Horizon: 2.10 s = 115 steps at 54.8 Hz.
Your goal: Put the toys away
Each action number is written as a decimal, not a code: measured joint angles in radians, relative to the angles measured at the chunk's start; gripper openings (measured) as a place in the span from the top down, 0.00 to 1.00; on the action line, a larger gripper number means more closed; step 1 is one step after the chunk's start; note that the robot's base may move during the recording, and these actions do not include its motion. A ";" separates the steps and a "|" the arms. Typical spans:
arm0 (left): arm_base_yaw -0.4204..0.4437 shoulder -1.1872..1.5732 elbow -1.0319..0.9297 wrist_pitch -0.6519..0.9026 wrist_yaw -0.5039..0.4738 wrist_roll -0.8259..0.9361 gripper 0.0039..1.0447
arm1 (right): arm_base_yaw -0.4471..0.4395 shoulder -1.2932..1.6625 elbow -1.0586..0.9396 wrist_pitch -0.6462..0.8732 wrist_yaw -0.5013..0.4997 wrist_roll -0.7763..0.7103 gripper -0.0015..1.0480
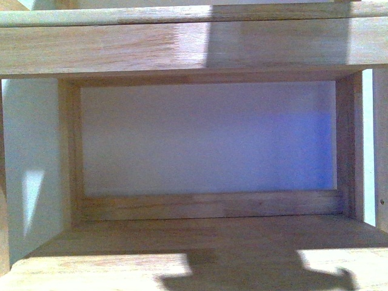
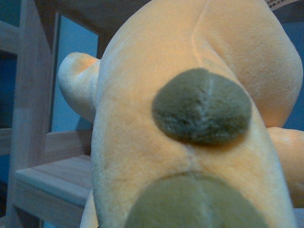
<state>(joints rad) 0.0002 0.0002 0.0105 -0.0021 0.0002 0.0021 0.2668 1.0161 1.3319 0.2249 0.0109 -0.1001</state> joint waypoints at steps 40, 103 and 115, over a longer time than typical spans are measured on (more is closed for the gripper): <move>0.000 0.000 0.000 0.000 0.000 0.000 0.05 | -0.085 0.636 0.801 -0.308 -0.075 0.400 0.83; 0.000 0.000 0.000 0.000 0.000 0.000 0.05 | 0.128 0.999 1.127 -0.328 -0.322 0.663 0.83; 0.000 0.000 0.000 0.000 0.000 0.000 0.05 | 0.121 1.019 1.127 -0.315 -0.326 0.750 0.83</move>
<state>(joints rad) 0.0002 0.0002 0.0105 -0.0025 0.0002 0.0021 0.3878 2.0346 2.4588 -0.0902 -0.3153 0.6495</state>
